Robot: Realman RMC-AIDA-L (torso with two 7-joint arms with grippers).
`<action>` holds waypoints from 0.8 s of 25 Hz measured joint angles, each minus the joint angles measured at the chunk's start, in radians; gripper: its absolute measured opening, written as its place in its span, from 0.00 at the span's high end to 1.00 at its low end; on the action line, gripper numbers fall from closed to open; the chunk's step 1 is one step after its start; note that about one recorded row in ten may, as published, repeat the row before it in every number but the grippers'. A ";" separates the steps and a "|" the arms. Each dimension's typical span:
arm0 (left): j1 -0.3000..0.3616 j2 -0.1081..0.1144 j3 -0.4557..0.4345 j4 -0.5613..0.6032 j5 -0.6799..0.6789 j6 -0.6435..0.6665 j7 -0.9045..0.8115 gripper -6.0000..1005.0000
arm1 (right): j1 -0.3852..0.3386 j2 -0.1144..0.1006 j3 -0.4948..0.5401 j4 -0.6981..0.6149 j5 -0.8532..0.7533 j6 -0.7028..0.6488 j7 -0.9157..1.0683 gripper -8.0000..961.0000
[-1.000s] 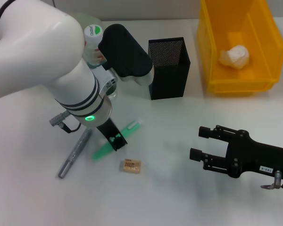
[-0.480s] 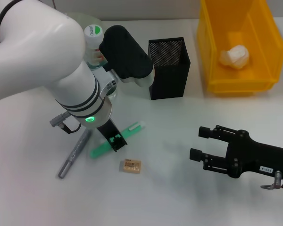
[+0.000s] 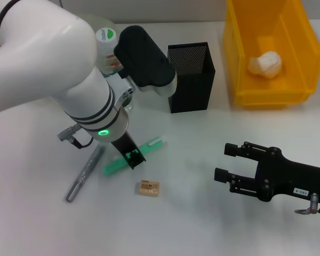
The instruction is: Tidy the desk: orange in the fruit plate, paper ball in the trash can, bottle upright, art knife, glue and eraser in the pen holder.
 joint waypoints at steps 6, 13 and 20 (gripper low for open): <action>0.009 0.000 -0.002 0.082 -0.004 0.010 0.002 0.80 | -0.002 -0.001 0.002 0.000 0.000 0.002 0.000 0.24; 0.058 0.001 -0.010 0.241 -0.014 0.014 0.022 0.80 | -0.006 -0.002 0.004 0.000 0.000 0.003 0.000 0.24; 0.155 0.003 -0.062 0.414 -0.075 -0.057 0.094 0.80 | -0.008 -0.002 0.014 0.000 0.000 0.002 0.000 0.24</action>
